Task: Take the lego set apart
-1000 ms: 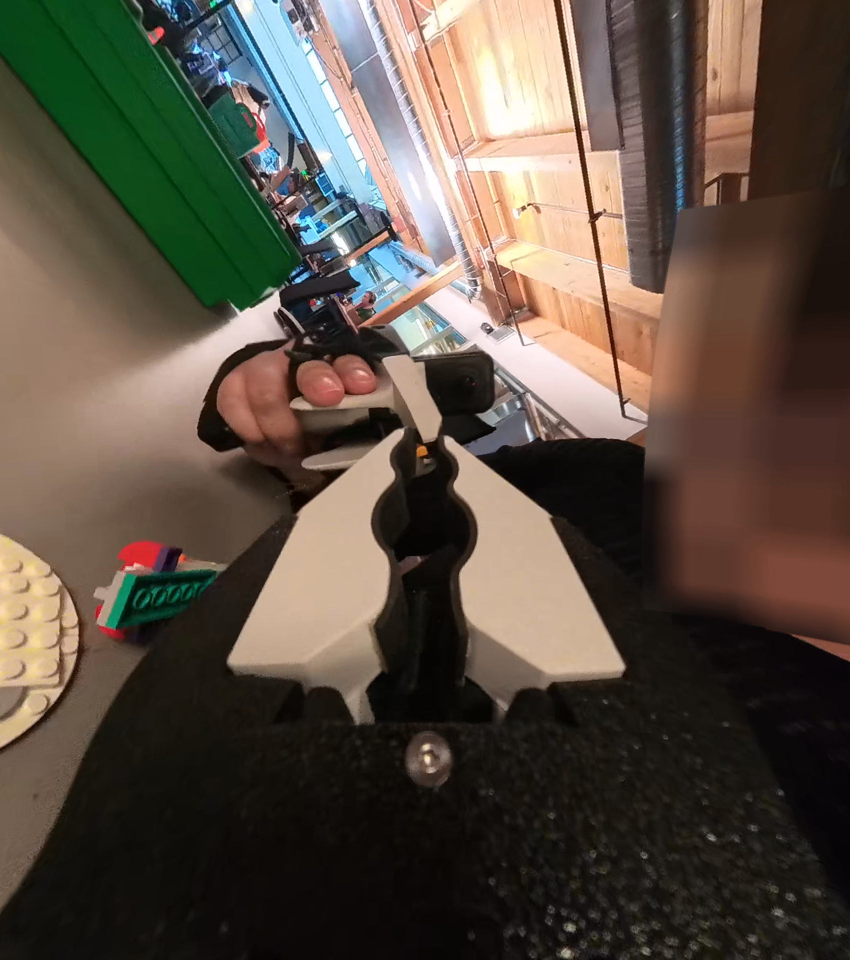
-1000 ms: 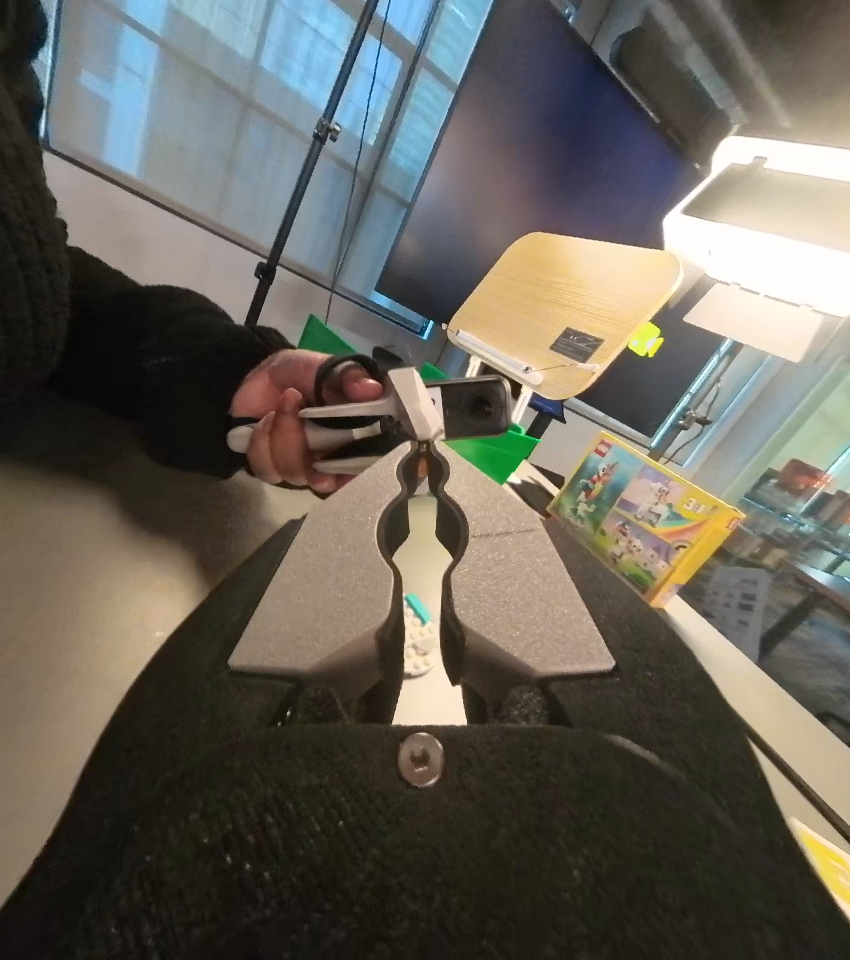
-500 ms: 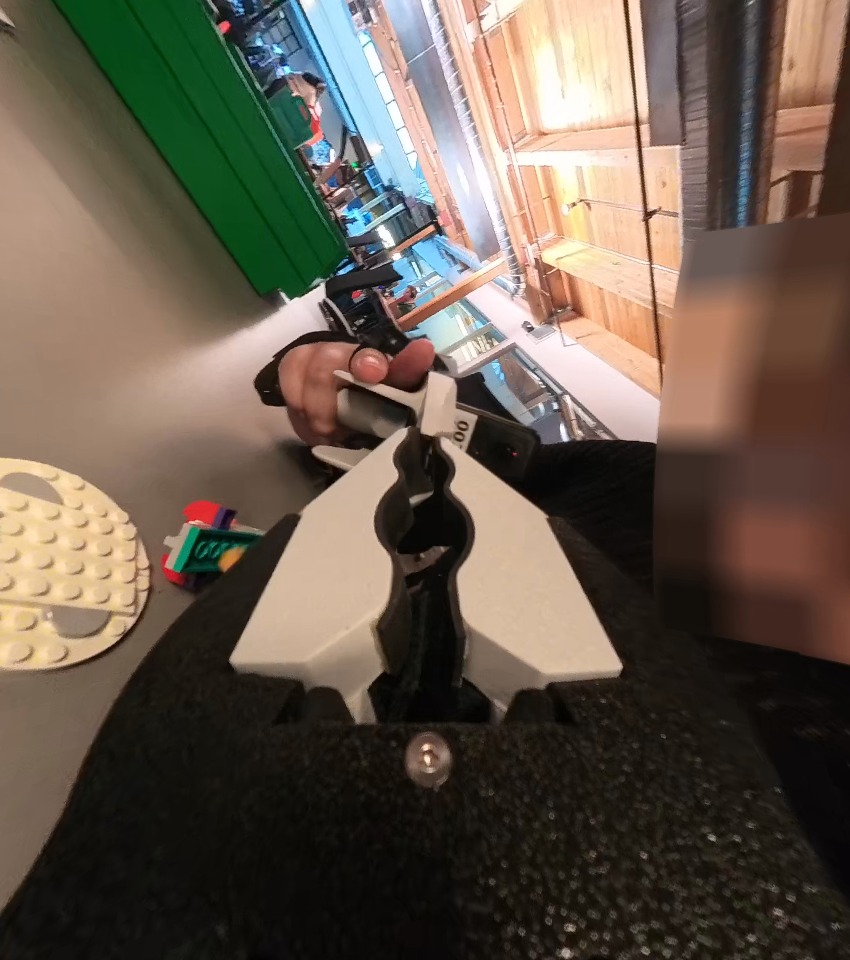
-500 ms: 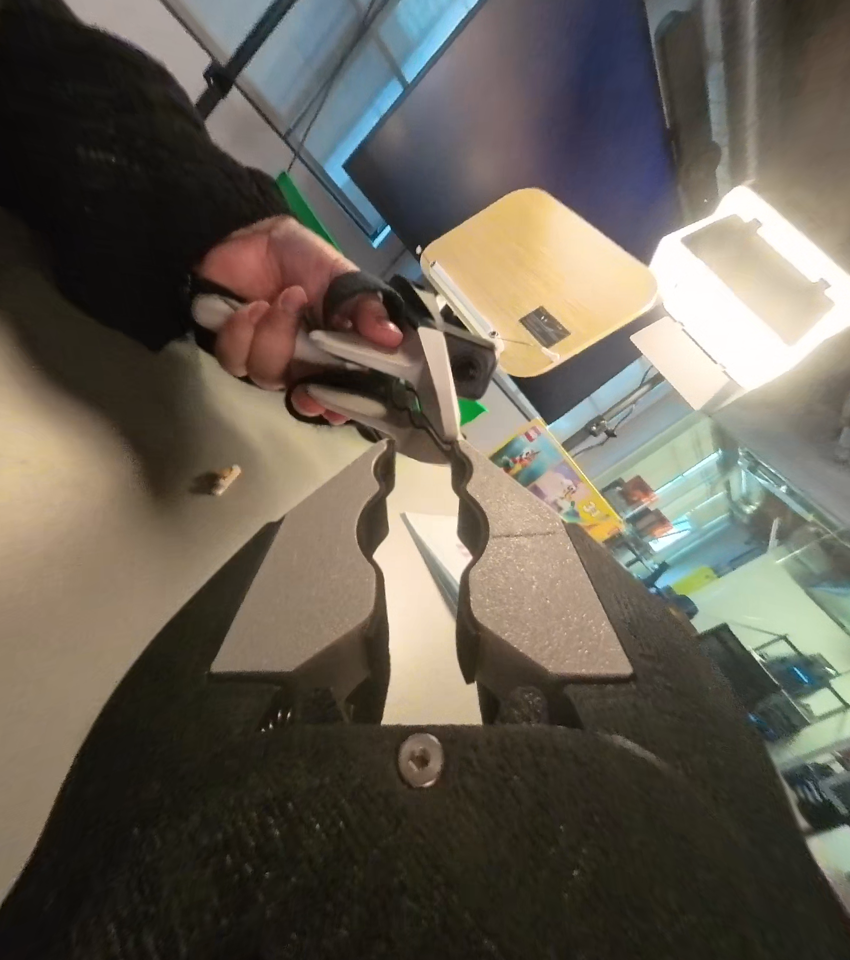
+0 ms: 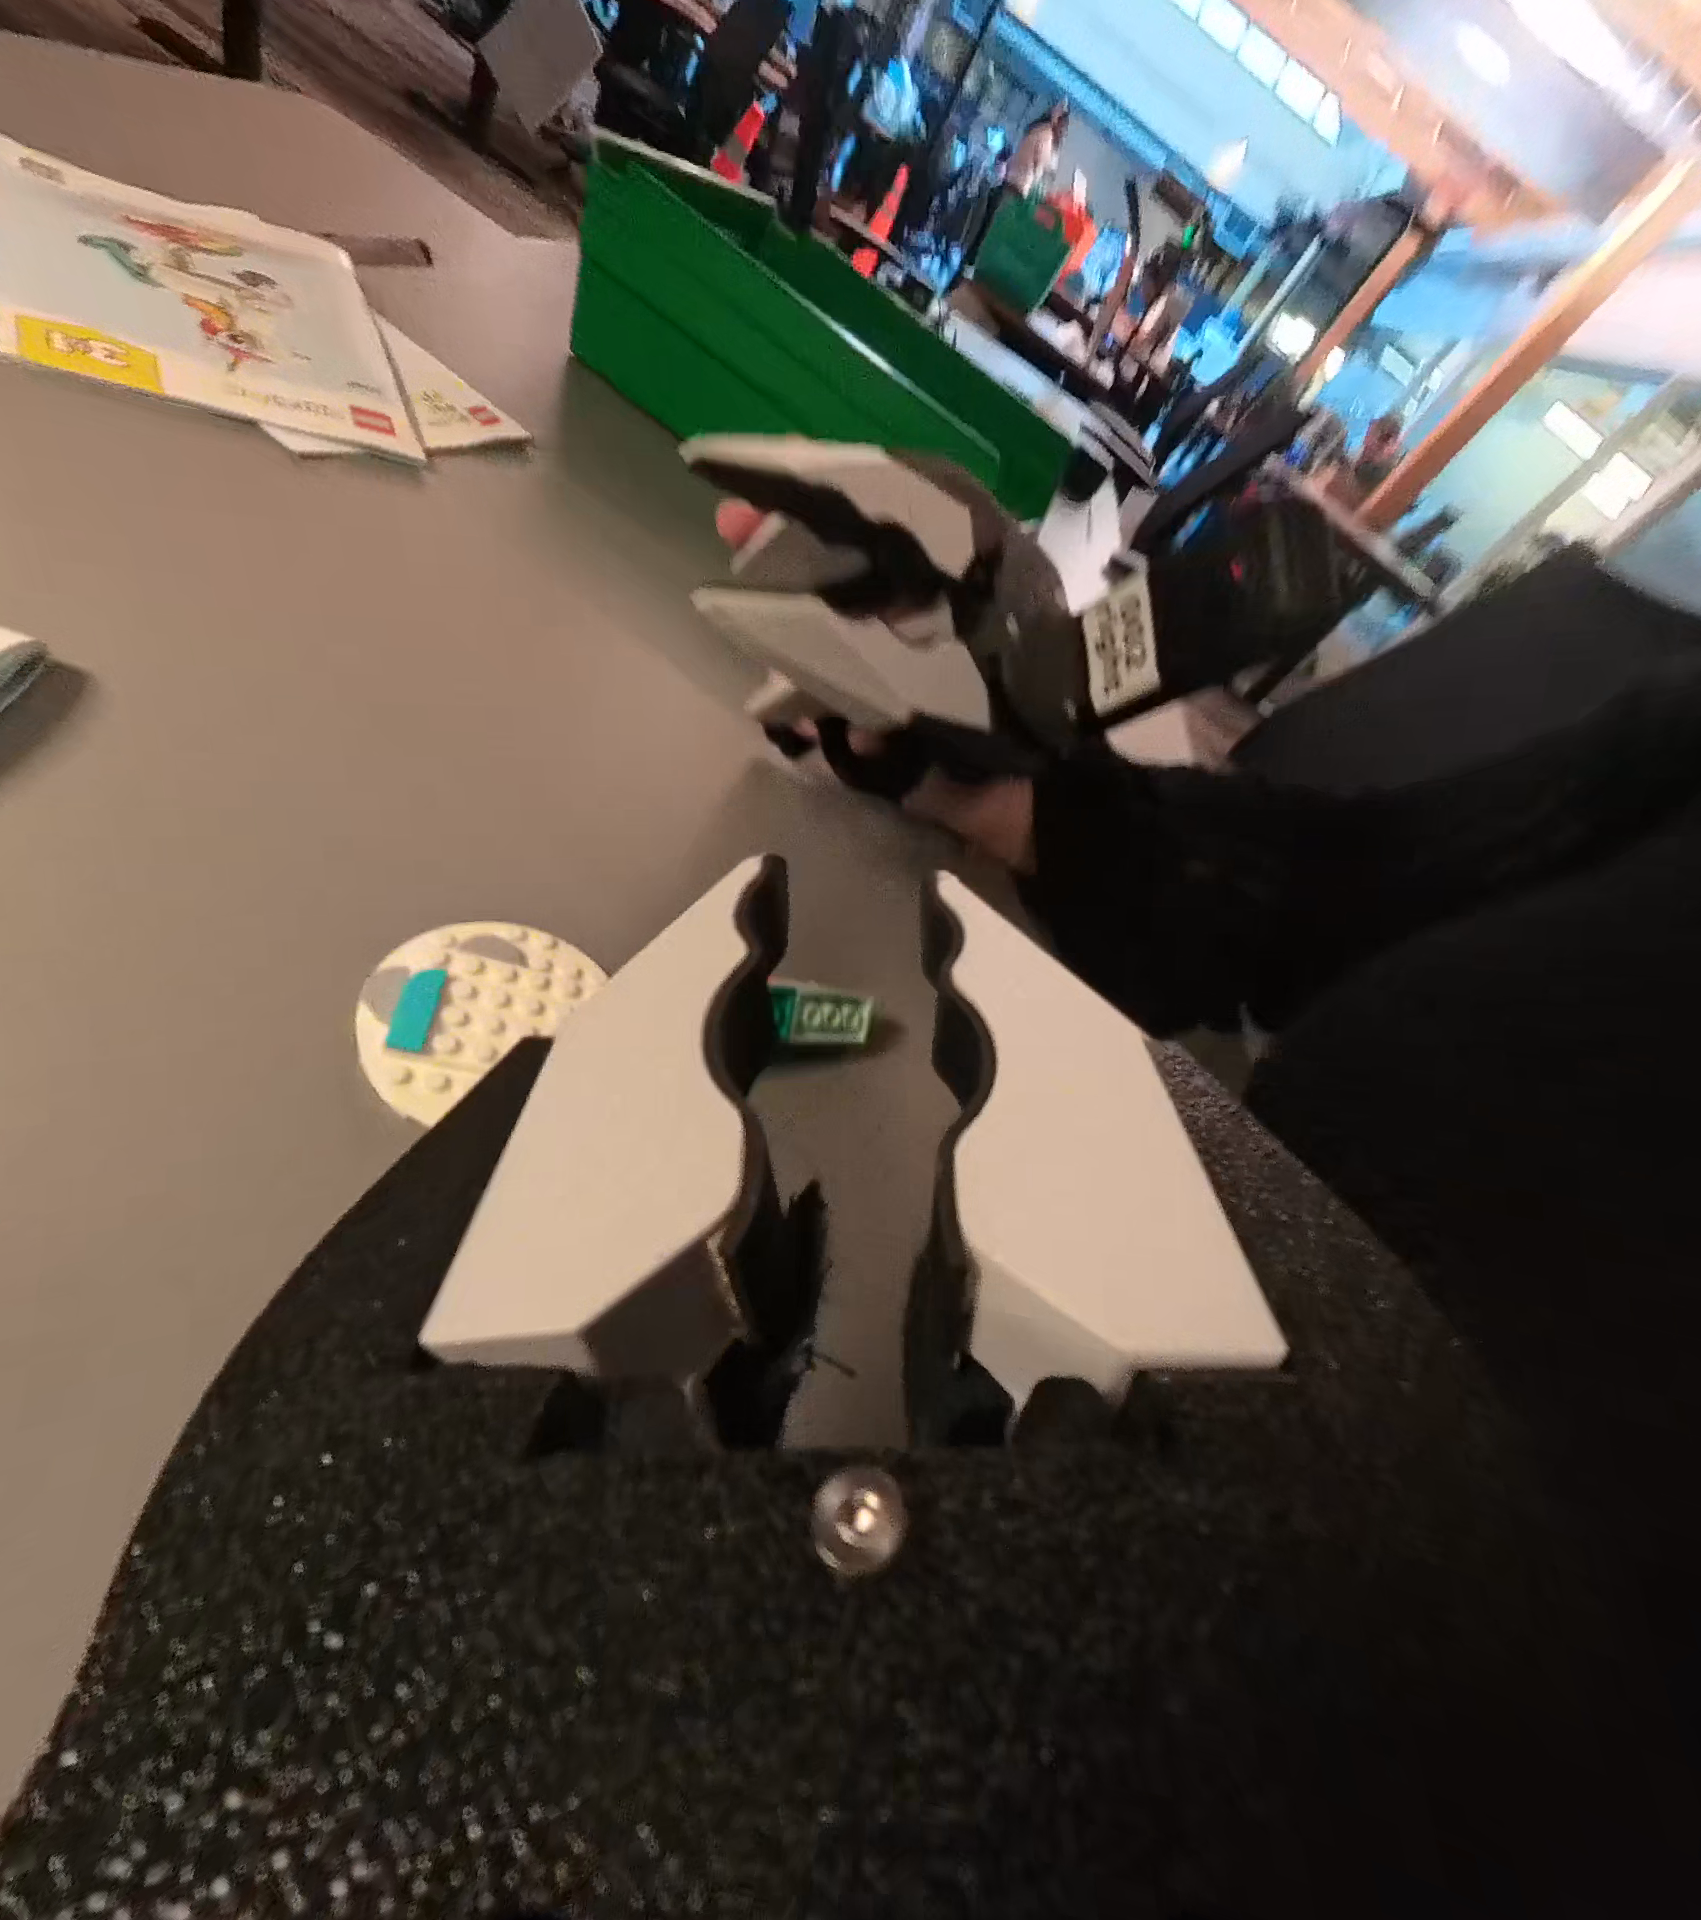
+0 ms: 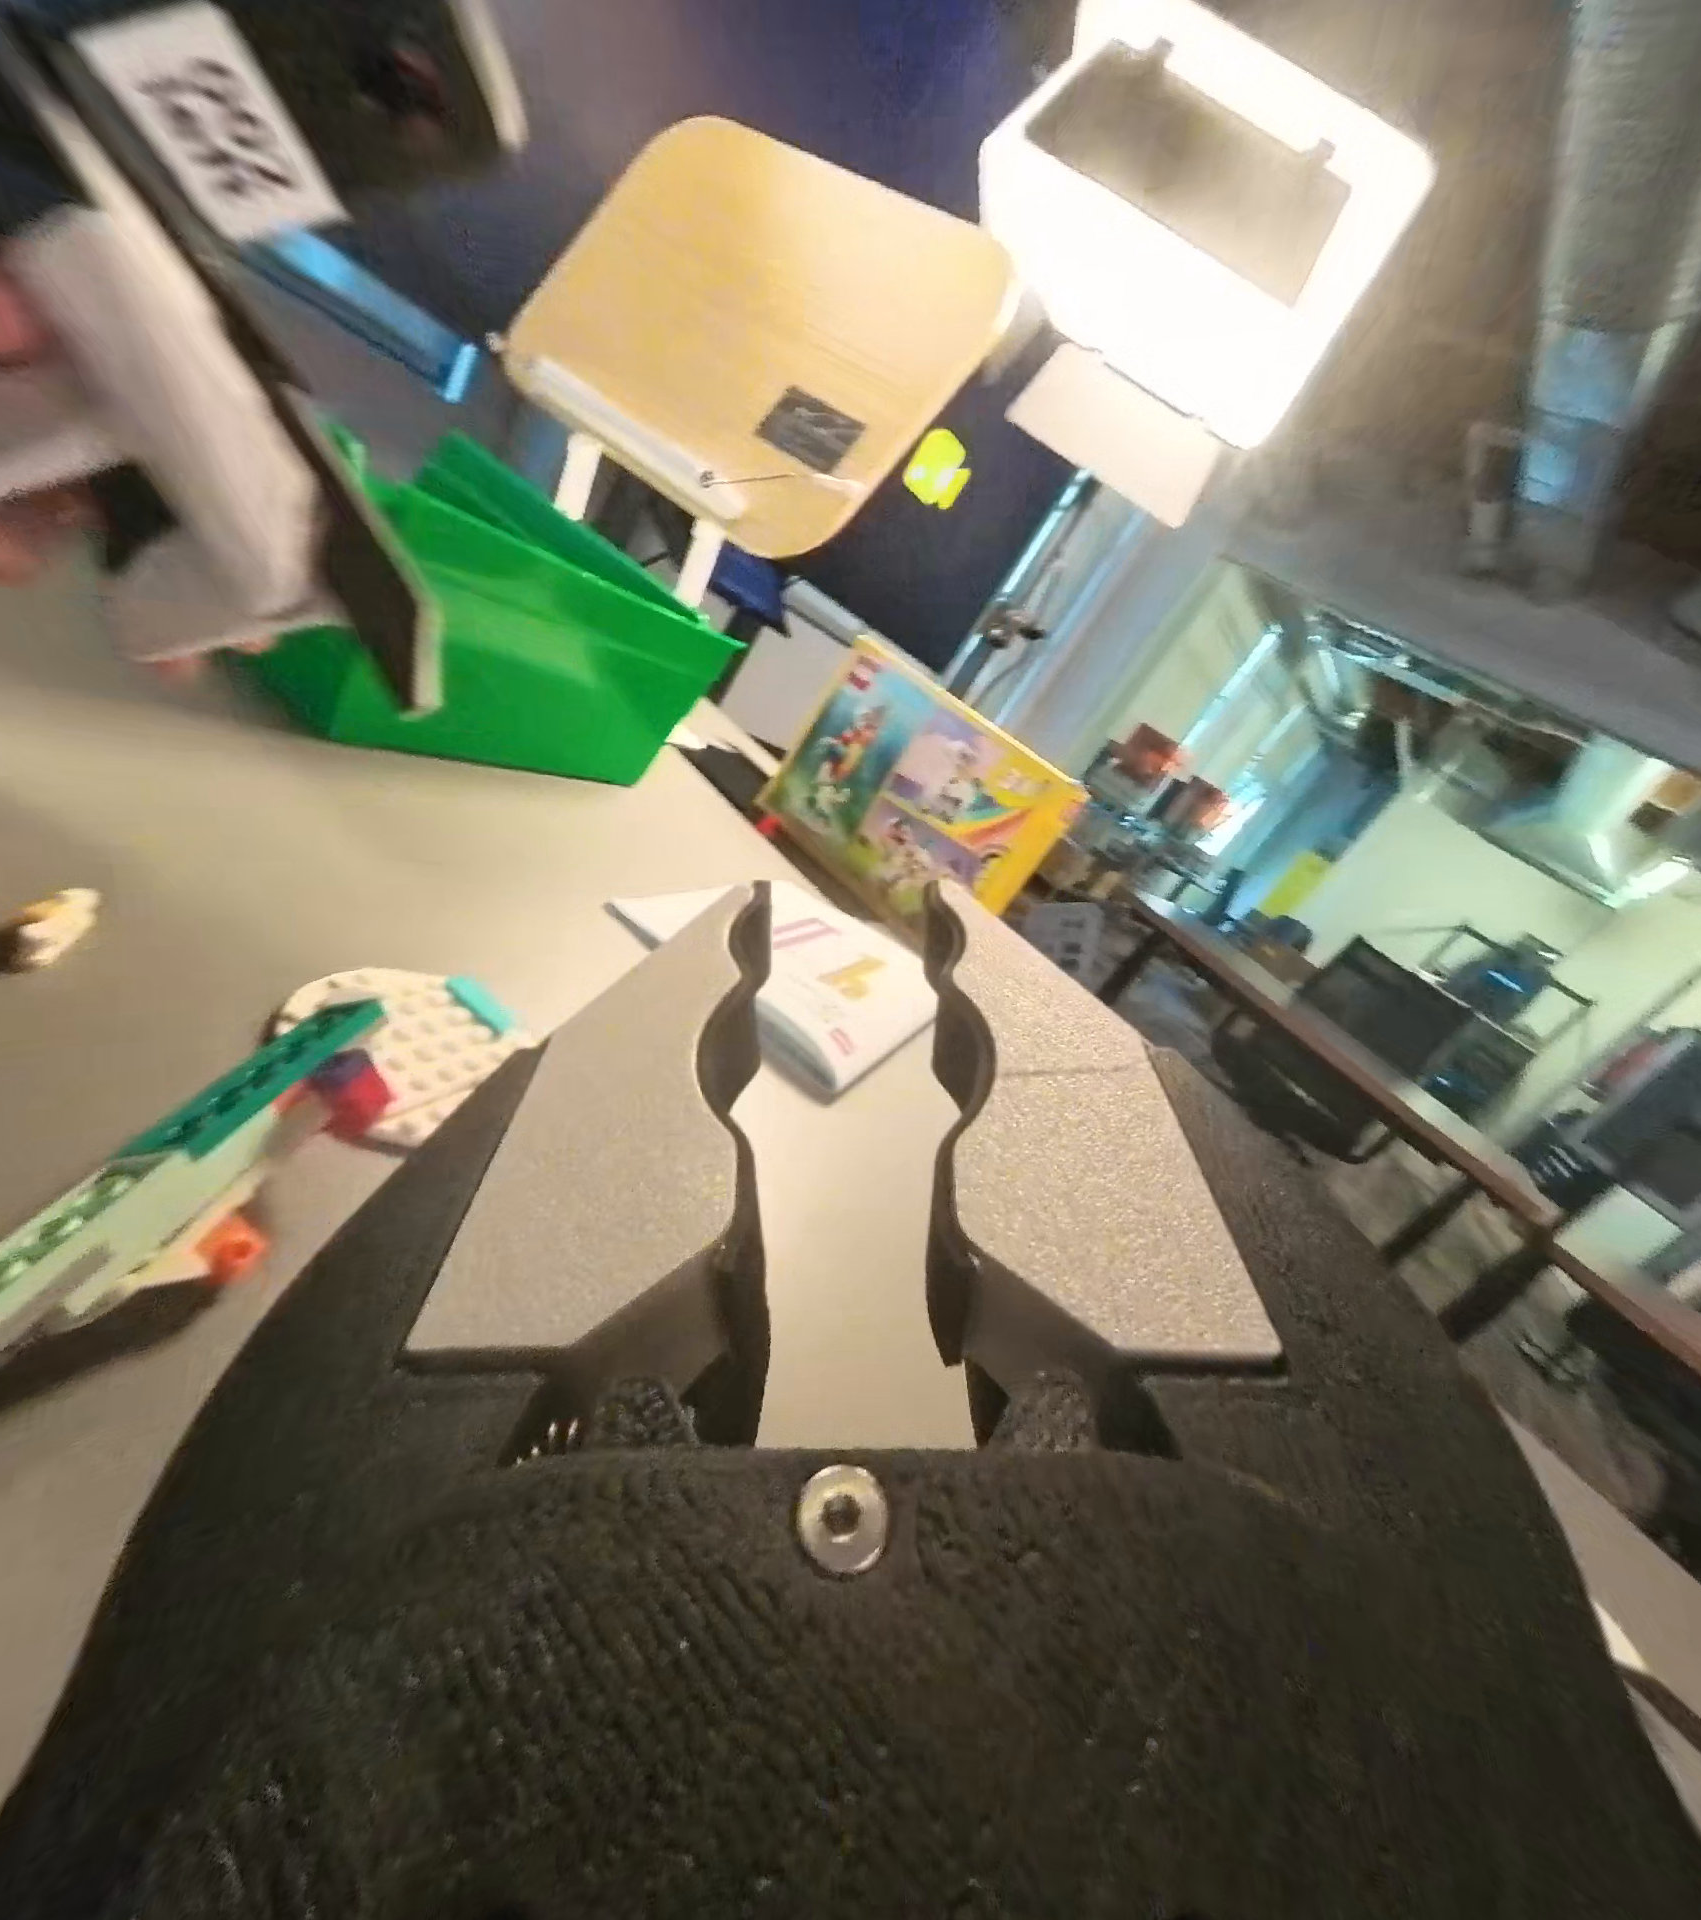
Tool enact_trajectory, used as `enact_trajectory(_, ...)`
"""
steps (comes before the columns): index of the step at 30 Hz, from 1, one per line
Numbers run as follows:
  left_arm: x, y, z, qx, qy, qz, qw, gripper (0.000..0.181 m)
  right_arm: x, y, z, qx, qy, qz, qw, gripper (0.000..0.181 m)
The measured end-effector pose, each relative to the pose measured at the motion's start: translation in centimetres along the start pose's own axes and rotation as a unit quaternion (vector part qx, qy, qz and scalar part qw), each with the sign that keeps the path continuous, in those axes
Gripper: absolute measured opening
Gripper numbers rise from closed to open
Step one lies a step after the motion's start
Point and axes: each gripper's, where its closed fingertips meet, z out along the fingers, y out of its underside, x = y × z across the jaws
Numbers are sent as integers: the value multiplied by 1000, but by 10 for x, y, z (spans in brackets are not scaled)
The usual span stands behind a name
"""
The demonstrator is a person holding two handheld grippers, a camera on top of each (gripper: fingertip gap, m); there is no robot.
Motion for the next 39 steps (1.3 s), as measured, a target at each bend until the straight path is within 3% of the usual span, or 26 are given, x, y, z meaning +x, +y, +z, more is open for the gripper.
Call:
enact_trajectory(5,17,23,-8,-6,-25,52,998,28,17,10,-2,-11,43,-18,999,28)
enact_trajectory(8,27,30,-9,12,-43,79,996,47,30,17,1,-20,67,-15,997,28)
enact_trajectory(11,56,57,-2,-39,-7,130,991,57,38,21,2,-28,87,-15,996,32)
enact_trajectory(15,94,107,9,-149,67,174,971,43,47,24,-1,-35,110,-11,993,32)
enact_trajectory(18,100,131,15,-202,76,206,954,30,51,25,-4,-42,123,-13,991,33)
enact_trajectory(23,103,147,28,-217,65,228,947,18,53,27,-9,-50,131,-12,990,34)
enact_trajectory(28,99,153,31,-243,59,229,941,19,54,27,-12,-48,132,2,990,34)
enact_trajectory(36,96,152,35,-248,64,236,938,5,52,27,-10,-47,123,9,991,34)
enact_trajectory(39,94,151,35,-240,56,279,928,0,53,27,-10,-44,123,12,991,34)
